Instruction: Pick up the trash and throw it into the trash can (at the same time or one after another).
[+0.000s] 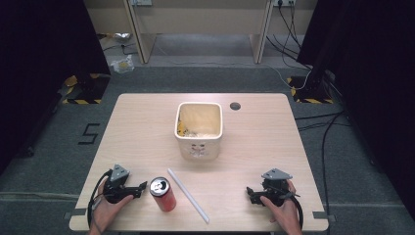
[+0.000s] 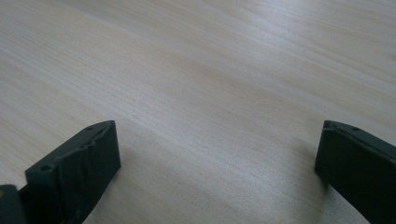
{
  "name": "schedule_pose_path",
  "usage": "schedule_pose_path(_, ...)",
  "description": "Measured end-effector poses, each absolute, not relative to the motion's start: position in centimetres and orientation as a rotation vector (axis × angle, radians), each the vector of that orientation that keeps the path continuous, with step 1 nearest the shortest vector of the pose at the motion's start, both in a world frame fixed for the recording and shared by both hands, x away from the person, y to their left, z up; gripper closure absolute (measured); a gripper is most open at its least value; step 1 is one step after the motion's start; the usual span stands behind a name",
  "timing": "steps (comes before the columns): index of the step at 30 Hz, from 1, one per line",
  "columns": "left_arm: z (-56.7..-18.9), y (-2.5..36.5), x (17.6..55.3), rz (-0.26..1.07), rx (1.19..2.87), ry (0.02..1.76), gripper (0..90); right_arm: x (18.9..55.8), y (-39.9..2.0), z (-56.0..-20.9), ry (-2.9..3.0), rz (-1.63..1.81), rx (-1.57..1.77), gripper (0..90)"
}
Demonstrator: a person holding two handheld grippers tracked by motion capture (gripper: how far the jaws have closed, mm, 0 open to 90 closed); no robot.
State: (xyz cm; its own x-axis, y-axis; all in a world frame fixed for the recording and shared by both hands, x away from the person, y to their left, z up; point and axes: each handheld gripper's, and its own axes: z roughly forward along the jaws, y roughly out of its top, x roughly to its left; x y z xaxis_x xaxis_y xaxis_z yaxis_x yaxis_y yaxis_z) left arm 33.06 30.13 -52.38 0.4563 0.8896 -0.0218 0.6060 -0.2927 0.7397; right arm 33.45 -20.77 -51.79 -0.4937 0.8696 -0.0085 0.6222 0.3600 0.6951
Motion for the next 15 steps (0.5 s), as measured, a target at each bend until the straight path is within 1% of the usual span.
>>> schedule_pose_path(9, -52.1, 30.1, 32.6, 0.478, 2.008, 1.211, 17.3, 33.5, -20.8, -51.8, 2.25, 0.904, 1.307, 0.1)
schedule_pose_path(15, -51.2, 29.5, 30.9, 0.488, 1.989, 1.171, 17.3, 33.5, -20.8, -51.8, 2.25, 0.905, 1.306, 0.2)
